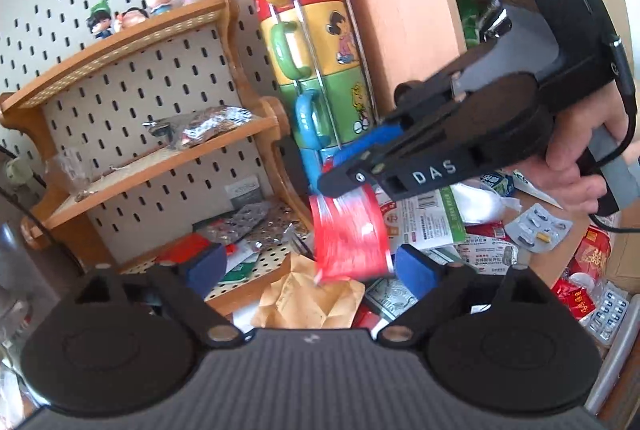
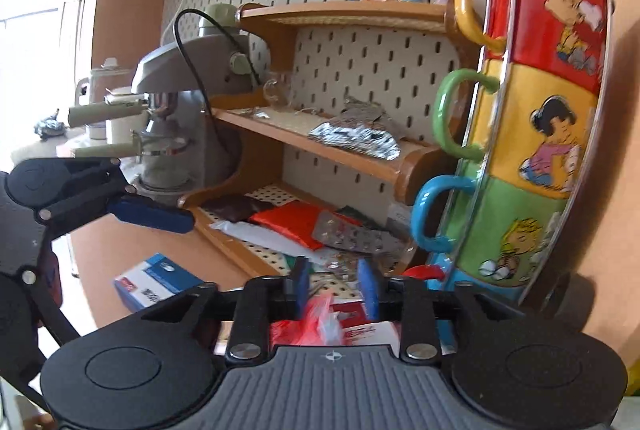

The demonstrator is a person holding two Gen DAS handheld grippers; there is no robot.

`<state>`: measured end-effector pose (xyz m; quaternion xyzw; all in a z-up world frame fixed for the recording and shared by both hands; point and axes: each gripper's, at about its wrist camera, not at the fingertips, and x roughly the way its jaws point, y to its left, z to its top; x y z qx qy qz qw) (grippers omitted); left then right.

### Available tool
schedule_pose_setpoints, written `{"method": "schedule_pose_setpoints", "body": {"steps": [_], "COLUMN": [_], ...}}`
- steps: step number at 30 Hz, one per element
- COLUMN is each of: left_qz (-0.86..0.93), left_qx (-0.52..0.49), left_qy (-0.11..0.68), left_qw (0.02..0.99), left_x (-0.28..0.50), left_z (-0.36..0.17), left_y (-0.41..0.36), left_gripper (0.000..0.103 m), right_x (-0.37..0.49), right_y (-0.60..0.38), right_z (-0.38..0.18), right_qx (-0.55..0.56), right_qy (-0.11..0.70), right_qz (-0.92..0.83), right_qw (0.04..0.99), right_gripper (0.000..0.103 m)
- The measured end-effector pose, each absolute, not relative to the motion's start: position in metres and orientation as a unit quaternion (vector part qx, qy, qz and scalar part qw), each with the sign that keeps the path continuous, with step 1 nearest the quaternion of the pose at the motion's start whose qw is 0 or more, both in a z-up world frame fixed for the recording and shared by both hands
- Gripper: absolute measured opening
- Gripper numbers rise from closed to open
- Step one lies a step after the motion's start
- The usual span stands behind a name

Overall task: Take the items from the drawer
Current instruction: 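Open the right tool to drop the red sachet on the shelf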

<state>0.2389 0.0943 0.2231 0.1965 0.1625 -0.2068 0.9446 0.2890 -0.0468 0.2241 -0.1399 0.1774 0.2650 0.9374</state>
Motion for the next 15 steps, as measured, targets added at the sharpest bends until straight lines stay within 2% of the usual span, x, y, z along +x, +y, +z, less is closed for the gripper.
{"method": "schedule_pose_setpoints", "body": {"steps": [1,7,10,12,13,15], "left_qz": [-0.206,-0.207,-0.212,-0.216,-0.222,-0.237], "left_qx": [0.199,0.194,0.175,0.157,0.148,0.127], "left_qy": [0.161,0.164,0.164,0.157,0.150,0.141], "left_qw": [0.944,0.945,0.947,0.951,0.952,0.953], "left_x": [0.241,0.235,0.219,0.198,0.185,0.159], "left_z": [0.221,0.219,0.219,0.213,0.211,0.201], "left_y": [0.092,0.096,0.107,0.116,0.120,0.125], "left_gripper": [0.094,0.094,0.094,0.098,0.103,0.103], "right_x": [0.287,0.271,0.241,0.211,0.194,0.160], "right_y": [-0.047,-0.064,-0.082,-0.096,-0.104,-0.119], "right_z": [0.223,0.220,0.218,0.214,0.210,0.202], "right_qx": [-0.152,-0.131,-0.111,-0.106,-0.100,-0.087], "right_qy": [0.172,0.160,0.154,0.144,0.136,0.119], "right_qz": [0.258,0.246,0.248,0.243,0.244,0.246], "right_qw": [0.939,0.947,0.950,0.953,0.955,0.958], "right_gripper": [0.043,0.044,0.055,0.058,0.062,0.069]}}
